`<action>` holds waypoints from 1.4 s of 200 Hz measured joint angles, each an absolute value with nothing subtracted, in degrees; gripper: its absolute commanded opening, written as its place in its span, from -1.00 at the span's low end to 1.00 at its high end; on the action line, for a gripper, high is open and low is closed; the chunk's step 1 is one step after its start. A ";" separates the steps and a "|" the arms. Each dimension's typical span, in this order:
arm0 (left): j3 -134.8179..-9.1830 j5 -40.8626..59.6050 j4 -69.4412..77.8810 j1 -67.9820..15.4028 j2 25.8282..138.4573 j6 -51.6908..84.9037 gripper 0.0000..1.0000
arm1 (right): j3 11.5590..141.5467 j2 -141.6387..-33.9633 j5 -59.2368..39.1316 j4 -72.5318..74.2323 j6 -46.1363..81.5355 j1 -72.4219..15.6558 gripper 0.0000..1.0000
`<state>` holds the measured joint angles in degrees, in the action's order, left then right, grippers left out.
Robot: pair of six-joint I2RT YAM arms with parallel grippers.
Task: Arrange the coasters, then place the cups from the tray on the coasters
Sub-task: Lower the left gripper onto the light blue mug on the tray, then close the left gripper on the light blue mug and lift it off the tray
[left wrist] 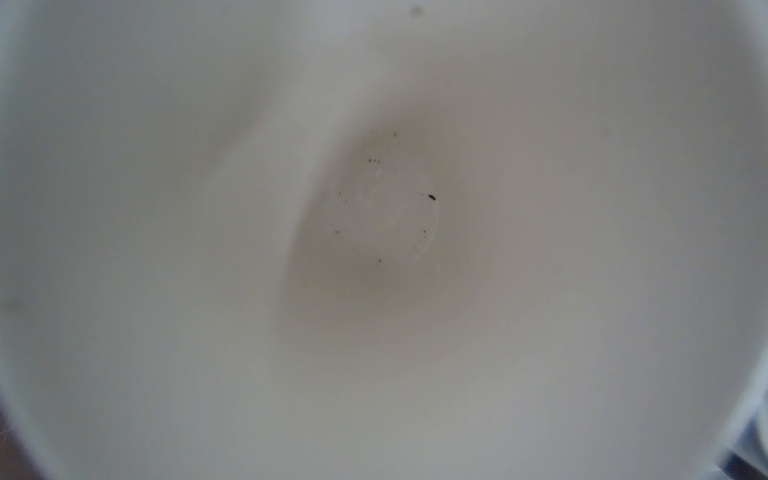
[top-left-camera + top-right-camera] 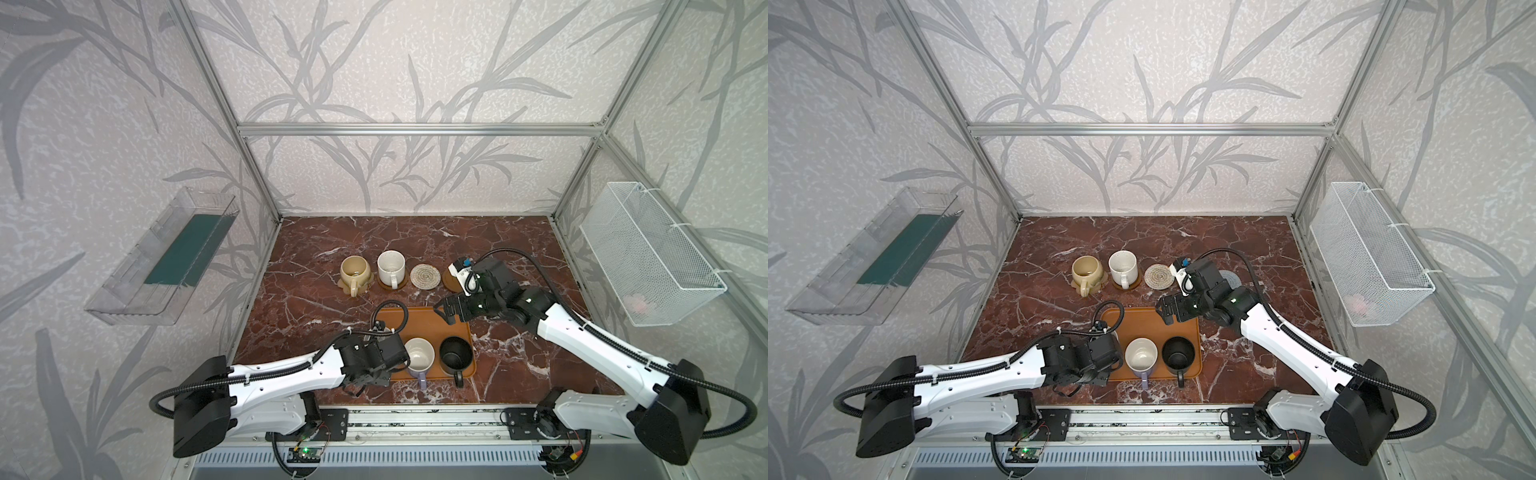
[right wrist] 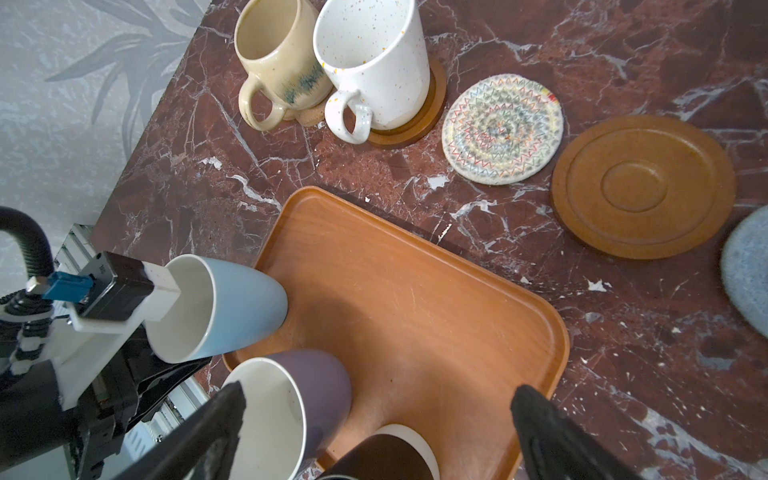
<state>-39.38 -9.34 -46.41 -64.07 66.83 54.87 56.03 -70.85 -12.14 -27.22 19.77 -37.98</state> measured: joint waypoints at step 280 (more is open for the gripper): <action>-47.42 -10.83 -55.53 -64.07 62.22 55.44 -1.00 | 54.17 -72.40 -17.41 -23.35 20.08 -37.98 0.97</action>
<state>-47.42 -10.83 -55.53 -64.07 62.22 55.44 54.17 -72.40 -17.41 -23.35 20.08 -37.98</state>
